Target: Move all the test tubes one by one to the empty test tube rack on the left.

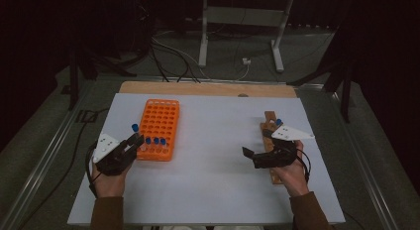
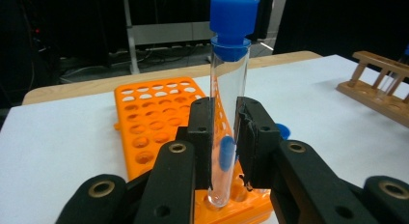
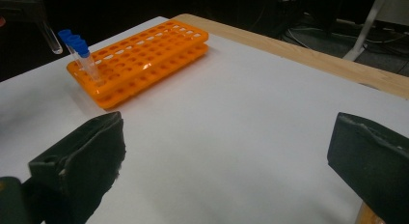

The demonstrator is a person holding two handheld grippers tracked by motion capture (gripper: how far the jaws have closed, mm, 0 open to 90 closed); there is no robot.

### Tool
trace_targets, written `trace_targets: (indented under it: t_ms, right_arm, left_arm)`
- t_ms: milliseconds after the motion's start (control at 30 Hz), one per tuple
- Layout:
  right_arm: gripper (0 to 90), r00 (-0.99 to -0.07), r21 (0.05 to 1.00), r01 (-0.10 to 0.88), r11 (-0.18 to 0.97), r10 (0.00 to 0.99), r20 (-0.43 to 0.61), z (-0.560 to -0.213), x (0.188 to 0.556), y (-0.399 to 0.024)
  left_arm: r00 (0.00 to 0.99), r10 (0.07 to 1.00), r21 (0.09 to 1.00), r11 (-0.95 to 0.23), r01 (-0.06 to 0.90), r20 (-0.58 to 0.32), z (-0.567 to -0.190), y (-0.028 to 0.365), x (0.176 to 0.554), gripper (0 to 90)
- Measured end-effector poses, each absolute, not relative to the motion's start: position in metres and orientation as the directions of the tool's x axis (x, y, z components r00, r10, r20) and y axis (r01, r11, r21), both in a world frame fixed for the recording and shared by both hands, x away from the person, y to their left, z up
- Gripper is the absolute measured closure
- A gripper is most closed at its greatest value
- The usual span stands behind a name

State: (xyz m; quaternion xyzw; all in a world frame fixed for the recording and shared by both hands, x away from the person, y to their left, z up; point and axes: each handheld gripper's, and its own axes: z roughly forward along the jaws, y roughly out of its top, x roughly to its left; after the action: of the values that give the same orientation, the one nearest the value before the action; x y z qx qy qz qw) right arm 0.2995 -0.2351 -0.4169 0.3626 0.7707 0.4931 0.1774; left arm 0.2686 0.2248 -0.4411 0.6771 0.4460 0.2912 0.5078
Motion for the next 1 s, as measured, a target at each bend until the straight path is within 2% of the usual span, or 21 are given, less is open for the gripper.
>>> trace_targets:
  t_ms: [467,1000]
  right_arm:
    - [0.0,-0.675,0.889,0.384,0.251,0.733,0.085,-0.417,0.299,-0.235]
    - [0.0,-0.678,0.886,0.386,0.258,0.73,0.082,-0.419,0.299,-0.233]
  left_arm:
    - [0.376,0.926,0.94,-0.096,0.328,-0.036,-0.459,0.229,0.277,78.1]
    - [0.372,0.927,0.928,-0.105,0.358,-0.038,-0.473,0.226,0.285,78.1]
